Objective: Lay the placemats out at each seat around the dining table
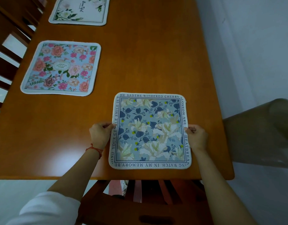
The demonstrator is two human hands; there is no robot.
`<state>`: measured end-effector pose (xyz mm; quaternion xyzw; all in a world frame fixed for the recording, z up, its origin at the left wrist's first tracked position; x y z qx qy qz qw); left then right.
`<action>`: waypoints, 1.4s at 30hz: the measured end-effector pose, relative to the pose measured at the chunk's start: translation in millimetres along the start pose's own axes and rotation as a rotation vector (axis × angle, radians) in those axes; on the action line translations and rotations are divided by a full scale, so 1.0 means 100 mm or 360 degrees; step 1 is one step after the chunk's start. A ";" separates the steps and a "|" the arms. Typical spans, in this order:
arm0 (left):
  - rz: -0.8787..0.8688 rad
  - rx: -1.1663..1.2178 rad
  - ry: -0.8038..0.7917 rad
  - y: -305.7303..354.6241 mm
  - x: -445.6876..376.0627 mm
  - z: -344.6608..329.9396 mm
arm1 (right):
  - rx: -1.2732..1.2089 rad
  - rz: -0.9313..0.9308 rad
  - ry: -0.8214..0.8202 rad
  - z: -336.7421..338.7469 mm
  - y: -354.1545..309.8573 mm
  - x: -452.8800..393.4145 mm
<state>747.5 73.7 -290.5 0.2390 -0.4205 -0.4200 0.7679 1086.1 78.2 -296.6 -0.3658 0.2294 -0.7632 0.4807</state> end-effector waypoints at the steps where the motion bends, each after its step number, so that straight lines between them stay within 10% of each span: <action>1: -0.0018 -0.0008 -0.0001 0.00 0.00 0.00 | -0.0007 0.0004 0.0008 0.00 0.01 -0.01; 42: -0.0329 -0.0355 0.0168 0.04 0.07 -0.13 | -0.0103 -0.0022 -0.0054 0.05 -0.07 0.09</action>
Point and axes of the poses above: each hand's wrist, its own x-axis away from the middle knuckle, its own z-axis out of the back of the hand, y = z × x, the point moved 2 cm from there along -x, towards the middle knuckle, and after that the axes turned 10 degrees about -y, right-handed, at the moved point
